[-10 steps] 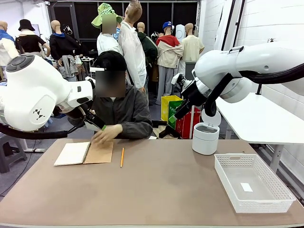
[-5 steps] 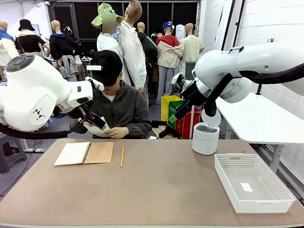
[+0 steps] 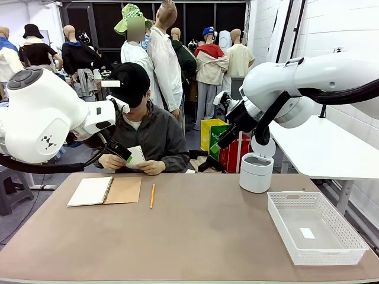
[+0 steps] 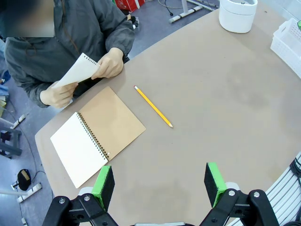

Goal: Sort the paper based on its condition.
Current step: If a person hands you a paper, place it in the Organizing basket , and if it's crumpled, put it in the Trash can.

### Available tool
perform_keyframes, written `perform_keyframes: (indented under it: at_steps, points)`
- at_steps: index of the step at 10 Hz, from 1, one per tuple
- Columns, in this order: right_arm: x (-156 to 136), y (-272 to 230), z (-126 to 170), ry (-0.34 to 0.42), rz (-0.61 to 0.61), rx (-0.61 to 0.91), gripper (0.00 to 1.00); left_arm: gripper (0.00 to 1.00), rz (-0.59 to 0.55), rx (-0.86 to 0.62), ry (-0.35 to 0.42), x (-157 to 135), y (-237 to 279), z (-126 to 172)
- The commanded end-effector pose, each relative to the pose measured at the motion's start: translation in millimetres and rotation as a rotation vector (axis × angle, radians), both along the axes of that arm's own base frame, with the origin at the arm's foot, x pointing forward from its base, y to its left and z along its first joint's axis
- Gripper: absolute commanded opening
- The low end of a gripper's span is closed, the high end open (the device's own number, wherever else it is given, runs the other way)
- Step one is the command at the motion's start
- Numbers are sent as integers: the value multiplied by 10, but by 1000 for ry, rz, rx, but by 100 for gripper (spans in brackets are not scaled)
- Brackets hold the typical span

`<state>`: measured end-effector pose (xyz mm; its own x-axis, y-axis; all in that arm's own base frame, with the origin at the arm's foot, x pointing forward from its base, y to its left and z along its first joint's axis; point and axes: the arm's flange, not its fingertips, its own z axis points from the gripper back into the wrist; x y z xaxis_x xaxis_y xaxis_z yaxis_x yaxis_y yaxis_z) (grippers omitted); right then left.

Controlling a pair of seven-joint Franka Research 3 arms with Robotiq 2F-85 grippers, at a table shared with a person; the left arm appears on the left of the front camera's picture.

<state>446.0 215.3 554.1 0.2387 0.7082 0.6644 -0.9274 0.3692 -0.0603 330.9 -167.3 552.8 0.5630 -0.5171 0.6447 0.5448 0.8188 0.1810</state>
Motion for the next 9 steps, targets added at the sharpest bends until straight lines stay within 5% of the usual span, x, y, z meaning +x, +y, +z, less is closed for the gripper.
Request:
perform_keyframes:
  at_steps: [1, 9]
  points:
    - [0, 0, 1, 4, -6, -6, 100, 100, 4, 1, -1, -1, 8, -8]
    - [0, 0, 1, 4, -6, -6, 100, 100, 4, 1, -1, -1, 8, -8]
